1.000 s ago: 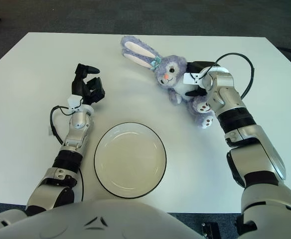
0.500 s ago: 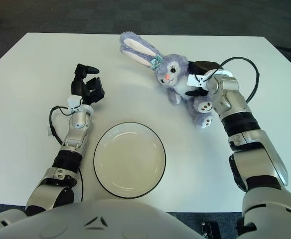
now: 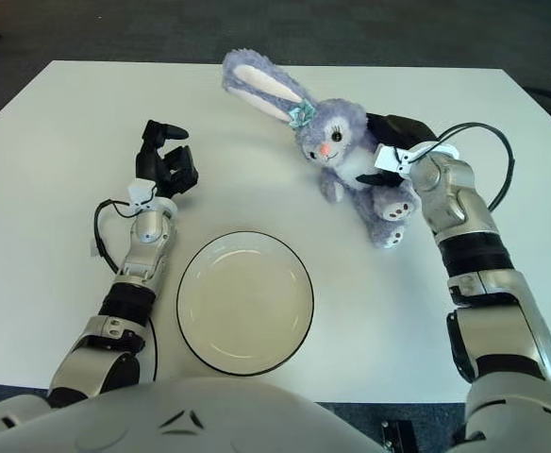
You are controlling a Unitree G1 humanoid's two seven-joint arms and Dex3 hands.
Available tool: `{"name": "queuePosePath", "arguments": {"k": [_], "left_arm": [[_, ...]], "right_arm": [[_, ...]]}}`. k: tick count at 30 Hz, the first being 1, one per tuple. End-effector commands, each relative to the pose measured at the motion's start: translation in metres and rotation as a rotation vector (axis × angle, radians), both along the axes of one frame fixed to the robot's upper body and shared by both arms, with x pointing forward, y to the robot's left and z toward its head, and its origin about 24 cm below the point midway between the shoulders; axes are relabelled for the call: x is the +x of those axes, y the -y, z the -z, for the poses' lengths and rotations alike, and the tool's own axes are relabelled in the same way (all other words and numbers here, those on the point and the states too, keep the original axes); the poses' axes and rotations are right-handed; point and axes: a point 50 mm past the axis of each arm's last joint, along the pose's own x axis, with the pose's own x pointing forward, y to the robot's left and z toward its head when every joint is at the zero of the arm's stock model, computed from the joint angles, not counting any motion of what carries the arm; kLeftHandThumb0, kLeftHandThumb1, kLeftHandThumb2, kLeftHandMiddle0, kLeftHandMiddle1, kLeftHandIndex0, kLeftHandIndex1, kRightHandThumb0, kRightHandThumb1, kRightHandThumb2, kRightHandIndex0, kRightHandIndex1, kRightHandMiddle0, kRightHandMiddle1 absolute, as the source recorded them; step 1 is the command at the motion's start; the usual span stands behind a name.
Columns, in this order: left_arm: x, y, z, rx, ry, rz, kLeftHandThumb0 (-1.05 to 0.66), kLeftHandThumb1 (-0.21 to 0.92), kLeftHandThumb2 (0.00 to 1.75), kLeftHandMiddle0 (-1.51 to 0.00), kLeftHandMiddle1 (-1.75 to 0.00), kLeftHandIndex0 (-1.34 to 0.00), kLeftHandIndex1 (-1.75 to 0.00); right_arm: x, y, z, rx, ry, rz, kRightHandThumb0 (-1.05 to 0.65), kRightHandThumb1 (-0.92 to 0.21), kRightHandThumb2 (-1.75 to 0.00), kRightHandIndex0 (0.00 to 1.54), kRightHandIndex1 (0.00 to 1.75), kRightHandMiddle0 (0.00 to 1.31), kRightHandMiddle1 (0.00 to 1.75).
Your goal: Put the doll into the plate.
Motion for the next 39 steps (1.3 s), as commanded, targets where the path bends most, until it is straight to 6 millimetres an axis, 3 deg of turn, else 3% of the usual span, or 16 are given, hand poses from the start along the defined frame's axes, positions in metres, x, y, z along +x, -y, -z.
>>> {"name": "queuePosePath", "arguments": {"k": [1, 15, 19, 26, 39], "left_arm": [[-0.007, -0.006, 0.019, 0.011, -0.068, -0.016, -0.40, 0.60, 0.95, -1.12, -1.75, -0.39, -1.75], [-0.006, -0.007, 0.020, 0.015, -0.073, -0.014, -0.40, 0.61, 0.95, -1.11, -1.75, -0.39, -1.75], [-0.005, -0.007, 0.021, 0.019, -0.077, -0.010, -0.40, 0.61, 0.94, -1.11, -1.75, -0.39, -1.75], [-0.005, -0.007, 0.021, 0.019, -0.084, -0.008, -0.40, 0.61, 0.94, -1.10, -1.75, -0.39, -1.75], [-0.003, -0.005, 0.025, 0.015, -0.103, 0.002, -0.40, 0.62, 0.93, -1.11, -1.75, -0.38, -1.75]], "right_arm": [[-0.004, -0.002, 0.000, 0.078, 0.026, 0.004, 0.52, -0.18, -1.48, 0.72, 1.75, 0.95, 1.75], [-0.014, -0.008, -0.023, 0.285, 0.093, -0.003, 0.53, -0.16, -1.51, 0.74, 1.75, 0.97, 1.75], [-0.027, -0.016, -0.039, 0.340, 0.146, -0.024, 0.53, -0.16, -1.51, 0.74, 1.75, 0.98, 1.75], [-0.040, -0.028, -0.052, 0.356, 0.175, -0.070, 0.53, -0.16, -1.51, 0.74, 1.75, 0.98, 1.75], [-0.045, -0.044, -0.064, 0.370, 0.199, -0.176, 0.53, -0.17, -1.50, 0.73, 1.75, 0.96, 1.75]]}}
